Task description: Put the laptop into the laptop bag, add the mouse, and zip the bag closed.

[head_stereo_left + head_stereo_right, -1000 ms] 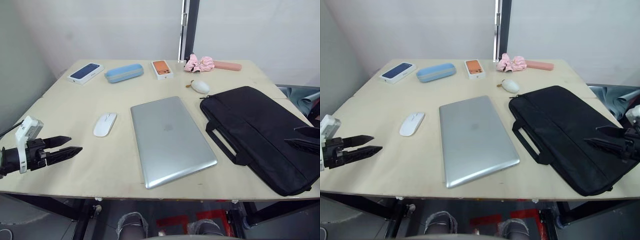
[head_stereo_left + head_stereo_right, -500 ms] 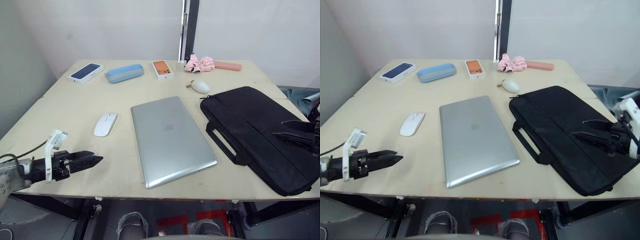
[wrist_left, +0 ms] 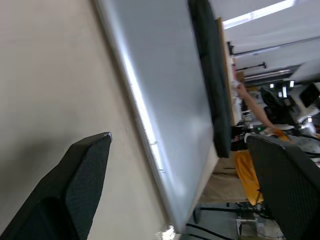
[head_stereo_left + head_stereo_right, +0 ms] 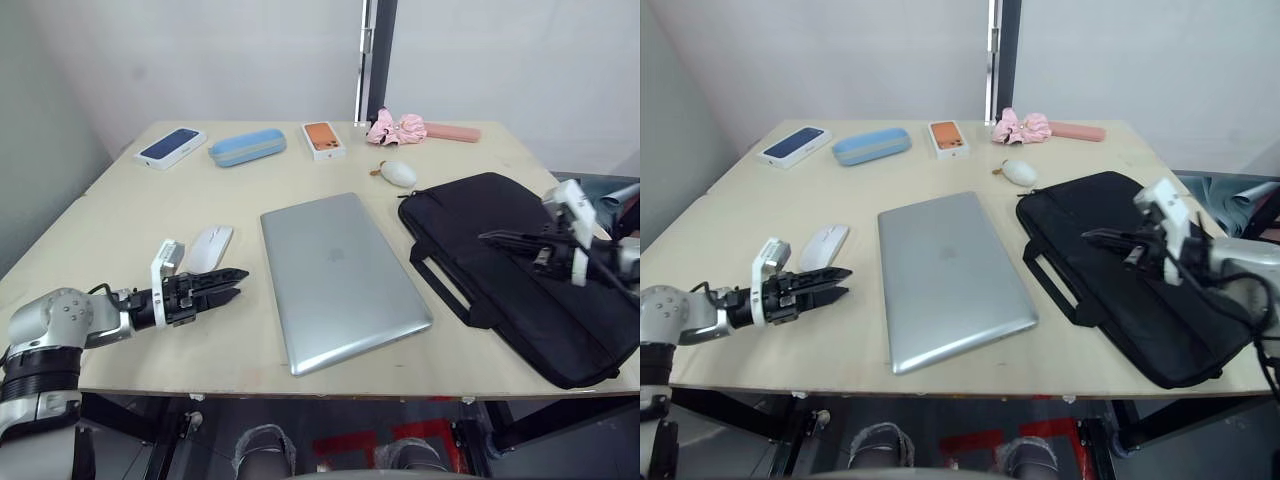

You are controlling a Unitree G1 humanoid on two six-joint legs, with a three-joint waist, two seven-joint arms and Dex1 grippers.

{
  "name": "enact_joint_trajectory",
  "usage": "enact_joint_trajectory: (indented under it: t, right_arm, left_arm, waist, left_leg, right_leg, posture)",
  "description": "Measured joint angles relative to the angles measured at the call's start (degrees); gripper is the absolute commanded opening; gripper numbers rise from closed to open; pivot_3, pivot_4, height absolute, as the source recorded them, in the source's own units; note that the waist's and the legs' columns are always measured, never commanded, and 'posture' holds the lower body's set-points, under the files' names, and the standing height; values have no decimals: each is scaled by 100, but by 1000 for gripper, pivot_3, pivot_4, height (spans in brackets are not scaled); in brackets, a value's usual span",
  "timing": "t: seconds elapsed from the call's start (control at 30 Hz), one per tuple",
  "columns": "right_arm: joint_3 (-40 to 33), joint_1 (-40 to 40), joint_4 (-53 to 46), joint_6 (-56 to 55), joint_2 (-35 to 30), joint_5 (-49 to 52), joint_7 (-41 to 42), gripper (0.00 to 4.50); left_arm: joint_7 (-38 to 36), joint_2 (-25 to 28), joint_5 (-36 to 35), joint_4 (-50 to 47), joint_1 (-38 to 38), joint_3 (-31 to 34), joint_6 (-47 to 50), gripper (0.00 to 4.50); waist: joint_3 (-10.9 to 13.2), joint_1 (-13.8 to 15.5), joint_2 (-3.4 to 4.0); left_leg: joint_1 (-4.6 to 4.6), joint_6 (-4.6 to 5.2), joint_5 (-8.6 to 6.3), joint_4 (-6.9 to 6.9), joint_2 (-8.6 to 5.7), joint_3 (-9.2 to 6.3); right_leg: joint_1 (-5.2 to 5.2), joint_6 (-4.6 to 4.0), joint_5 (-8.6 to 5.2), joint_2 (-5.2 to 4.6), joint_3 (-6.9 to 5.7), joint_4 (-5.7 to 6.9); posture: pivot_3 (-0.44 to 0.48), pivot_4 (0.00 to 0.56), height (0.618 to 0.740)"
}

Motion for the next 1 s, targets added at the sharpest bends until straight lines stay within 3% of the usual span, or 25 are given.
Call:
enact_joint_trajectory:
  t: [0.2, 0.47, 0.77, 1.0]
  right_arm:
    - [1407, -929, 332, -649, 734, -1123, -544, 44]
    - [2676, -1732, 2078, -1597, 1370, -2643, -732, 44]
    - [3274, -2482, 3429, -2327, 2037, -3500, -496, 44]
    - [3277, -2741, 3913, -2547, 2365, -3842, -356, 44]
  left_arm:
    - [-14, -377, 312, 790, -704, -179, -360, 4500]
    - [-369, -613, 677, 984, -955, -593, -824, 4500]
    - [-700, -681, 955, 1057, -1039, -906, -1266, 4500]
    - [-545, -831, 1133, 1398, -1355, -859, -961, 4500]
  waist:
    - [-2, 20, 1]
    - [-5, 17, 4]
    - [-9, 15, 8]
    - [-9, -33, 9]
  left_leg:
    - [-1, -2, 1, 21, -2, -11]
    - [-6, -2, 1, 27, -9, -20]
    - [10, -2, 1, 35, -12, -29]
    - [68, -6, -1, 30, -12, -39]
  right_leg:
    - [3, -3, 2, -3, -2, 22]
    - [4, -4, 3, -10, -8, 34]
    - [25, -6, 4, -13, -12, 39]
    - [80, -7, 4, -11, -13, 40]
  posture:
    - [0, 150, 740]
    - [0, 150, 740]
    - [0, 150, 740]
    - [0, 150, 740]
